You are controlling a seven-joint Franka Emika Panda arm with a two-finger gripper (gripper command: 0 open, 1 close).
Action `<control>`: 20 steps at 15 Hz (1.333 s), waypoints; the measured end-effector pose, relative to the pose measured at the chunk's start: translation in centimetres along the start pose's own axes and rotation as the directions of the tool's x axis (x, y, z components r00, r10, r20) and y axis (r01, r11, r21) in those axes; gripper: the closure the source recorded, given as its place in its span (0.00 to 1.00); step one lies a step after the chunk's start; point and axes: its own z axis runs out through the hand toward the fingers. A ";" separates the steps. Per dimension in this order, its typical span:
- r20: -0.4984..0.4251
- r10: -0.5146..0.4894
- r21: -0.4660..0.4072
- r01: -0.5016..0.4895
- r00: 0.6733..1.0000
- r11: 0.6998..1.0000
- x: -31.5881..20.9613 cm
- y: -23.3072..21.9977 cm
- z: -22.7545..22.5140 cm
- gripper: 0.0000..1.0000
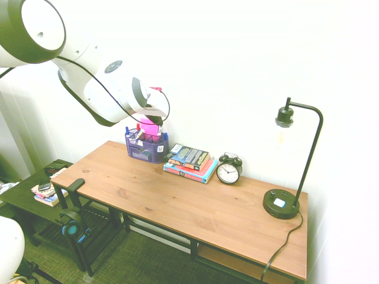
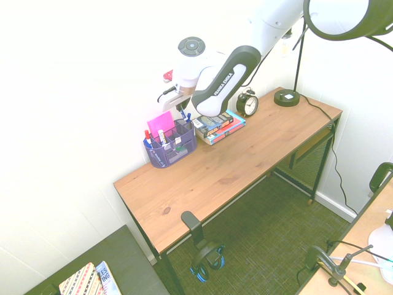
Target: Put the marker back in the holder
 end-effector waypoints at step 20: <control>0.033 -0.037 -0.023 0.038 0.999 0.999 -3.2 1.9 3.7 0.00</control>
